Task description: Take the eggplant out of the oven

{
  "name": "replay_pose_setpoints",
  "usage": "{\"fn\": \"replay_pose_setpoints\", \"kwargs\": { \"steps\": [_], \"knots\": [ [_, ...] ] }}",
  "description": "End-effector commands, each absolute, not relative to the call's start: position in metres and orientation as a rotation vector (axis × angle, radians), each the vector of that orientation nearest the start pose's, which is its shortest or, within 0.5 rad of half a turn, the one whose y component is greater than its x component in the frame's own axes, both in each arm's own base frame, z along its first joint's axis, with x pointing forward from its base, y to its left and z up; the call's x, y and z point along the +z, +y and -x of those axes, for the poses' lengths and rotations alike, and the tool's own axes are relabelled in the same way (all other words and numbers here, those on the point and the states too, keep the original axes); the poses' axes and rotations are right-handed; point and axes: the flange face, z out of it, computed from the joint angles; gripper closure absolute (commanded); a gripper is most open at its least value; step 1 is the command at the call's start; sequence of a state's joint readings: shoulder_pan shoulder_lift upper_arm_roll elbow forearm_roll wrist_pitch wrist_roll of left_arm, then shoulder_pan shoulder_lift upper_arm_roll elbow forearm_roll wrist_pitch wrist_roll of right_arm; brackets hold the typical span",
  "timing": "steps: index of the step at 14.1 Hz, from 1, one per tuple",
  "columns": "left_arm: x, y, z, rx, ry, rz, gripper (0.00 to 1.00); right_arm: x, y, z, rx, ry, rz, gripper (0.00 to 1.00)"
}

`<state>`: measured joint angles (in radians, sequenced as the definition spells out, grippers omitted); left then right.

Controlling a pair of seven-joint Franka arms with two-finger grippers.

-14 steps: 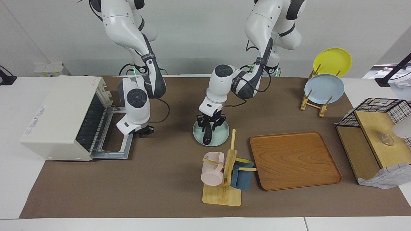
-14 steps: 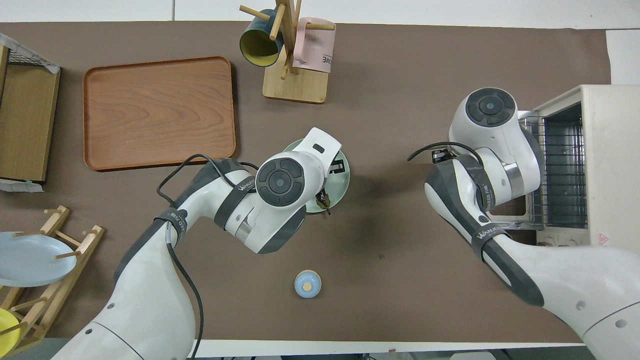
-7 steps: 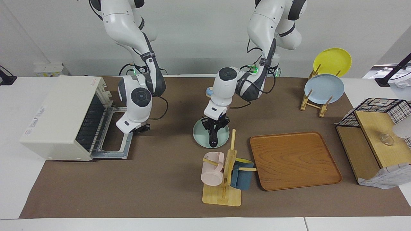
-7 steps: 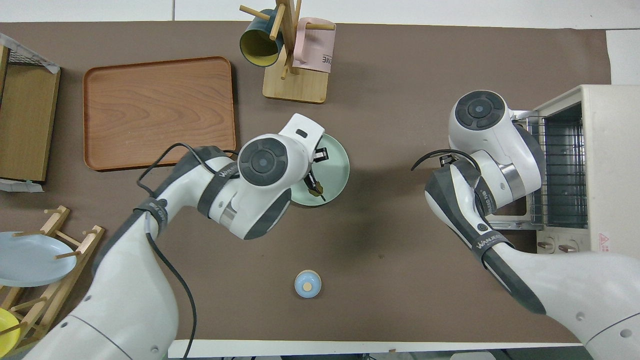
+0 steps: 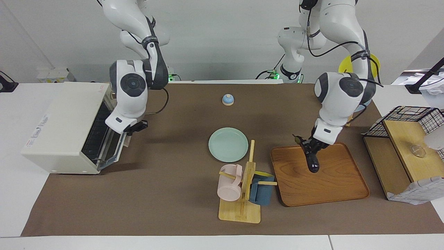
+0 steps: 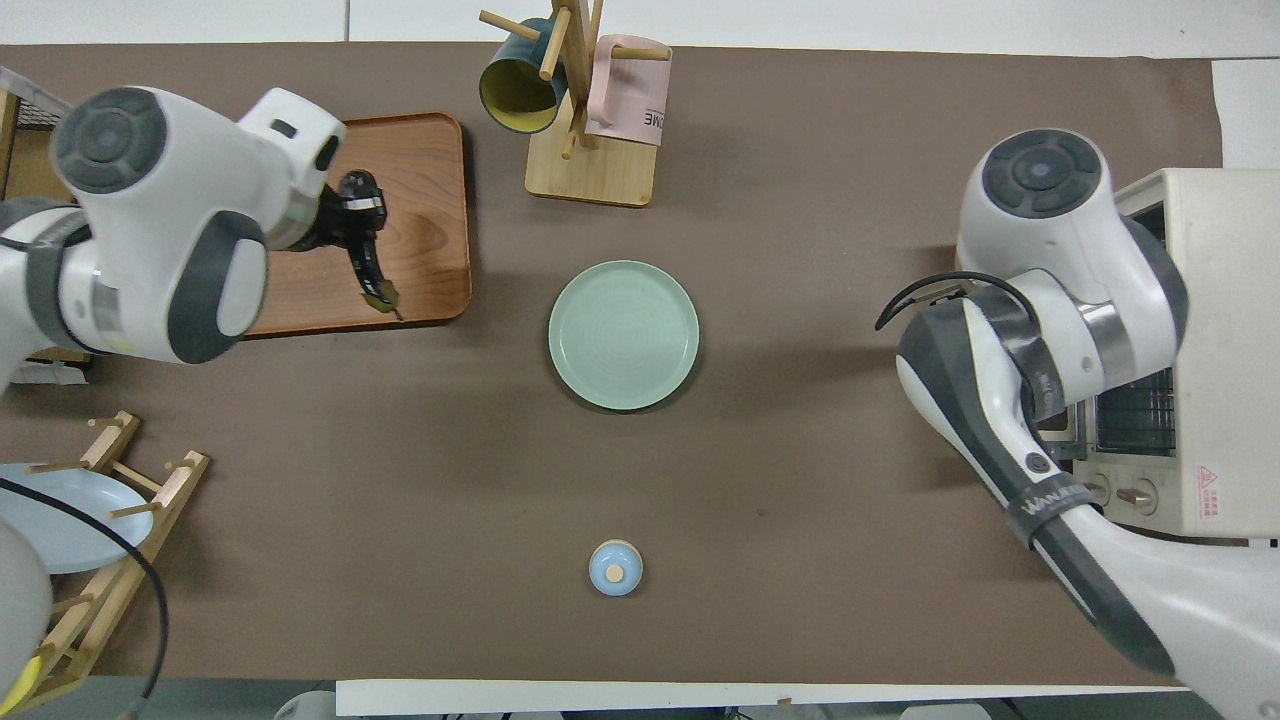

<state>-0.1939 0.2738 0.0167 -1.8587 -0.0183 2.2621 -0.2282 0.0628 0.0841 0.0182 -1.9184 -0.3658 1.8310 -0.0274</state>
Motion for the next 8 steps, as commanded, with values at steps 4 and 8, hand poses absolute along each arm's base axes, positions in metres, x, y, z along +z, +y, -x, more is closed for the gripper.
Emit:
{"fn": "replay_pose_setpoints", "kwargs": {
  "steps": [4,8],
  "knots": [
    [0.361,-0.112,-0.632,-0.198,0.034,3.16,0.0,0.518,-0.034,-0.533,0.096,-0.132,3.248,0.0],
    [0.486,-0.063,-0.595,-0.088,-0.041,3.134,0.0,0.619,-0.042,-0.532,0.126,-0.027,3.176,0.0]
  ]
}}
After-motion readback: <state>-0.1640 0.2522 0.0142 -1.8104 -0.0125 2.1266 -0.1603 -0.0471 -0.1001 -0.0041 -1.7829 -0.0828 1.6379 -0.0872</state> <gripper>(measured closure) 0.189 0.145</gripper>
